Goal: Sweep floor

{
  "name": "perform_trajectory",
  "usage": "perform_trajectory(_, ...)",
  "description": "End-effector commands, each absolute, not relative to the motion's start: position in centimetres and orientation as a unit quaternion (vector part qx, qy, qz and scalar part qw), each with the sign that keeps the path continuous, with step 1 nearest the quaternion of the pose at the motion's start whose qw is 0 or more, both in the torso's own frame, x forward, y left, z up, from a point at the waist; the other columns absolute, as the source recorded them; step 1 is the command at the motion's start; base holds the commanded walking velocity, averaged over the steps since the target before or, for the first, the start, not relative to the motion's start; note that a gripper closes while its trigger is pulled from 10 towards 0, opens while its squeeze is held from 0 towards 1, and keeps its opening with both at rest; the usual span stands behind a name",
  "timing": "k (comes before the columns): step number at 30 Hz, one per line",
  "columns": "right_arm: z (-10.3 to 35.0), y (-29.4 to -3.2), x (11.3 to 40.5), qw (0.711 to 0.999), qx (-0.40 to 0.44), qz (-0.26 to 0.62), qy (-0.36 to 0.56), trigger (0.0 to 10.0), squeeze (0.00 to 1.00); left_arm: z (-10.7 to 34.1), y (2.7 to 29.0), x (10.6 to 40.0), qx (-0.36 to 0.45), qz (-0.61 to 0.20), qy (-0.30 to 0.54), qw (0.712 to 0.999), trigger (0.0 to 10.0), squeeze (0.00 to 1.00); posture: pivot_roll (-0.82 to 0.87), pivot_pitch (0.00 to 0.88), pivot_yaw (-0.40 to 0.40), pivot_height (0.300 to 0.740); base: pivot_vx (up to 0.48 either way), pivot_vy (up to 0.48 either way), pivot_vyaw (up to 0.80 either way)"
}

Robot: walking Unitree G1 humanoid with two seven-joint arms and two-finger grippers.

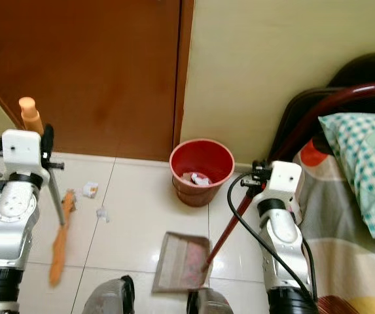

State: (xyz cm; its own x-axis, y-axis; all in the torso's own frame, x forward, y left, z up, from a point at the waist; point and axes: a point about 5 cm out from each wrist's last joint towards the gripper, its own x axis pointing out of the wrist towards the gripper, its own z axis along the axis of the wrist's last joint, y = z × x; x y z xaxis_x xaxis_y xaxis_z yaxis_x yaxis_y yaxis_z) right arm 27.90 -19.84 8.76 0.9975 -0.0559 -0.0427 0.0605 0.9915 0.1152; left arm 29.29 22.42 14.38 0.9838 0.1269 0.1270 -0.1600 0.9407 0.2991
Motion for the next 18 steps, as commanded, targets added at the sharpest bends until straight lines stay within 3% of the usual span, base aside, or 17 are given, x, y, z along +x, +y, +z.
perform_trajectory(1,9.3,-20.3,27.8,0.998,0.057,-0.037,0.008,10.0,0.0,16.2,21.5,28.6,0.16,0.067,-0.094,0.98,10.0,0.0,0.03,0.142,-0.063,0.74,0.0,0.296,0.0)
perform_trajectory(6,9.3,-19.9,28.3,0.998,0.057,-0.034,0.004,10.0,0.0,16.7,18.7,26.6,0.137,0.043,-0.105,0.984,10.0,0.0,0.05,0.125,-0.063,0.74,0.0,0.299,0.0)
perform_trajectory(18,9.1,-19.7,28.8,0.998,0.058,-0.041,0.003,10.0,0.0,17.0,17.2,26.1,0.136,0.021,-0.101,0.985,10.0,0.0,0.07,0.091,-0.055,0.74,0.0,0.312,0.0)
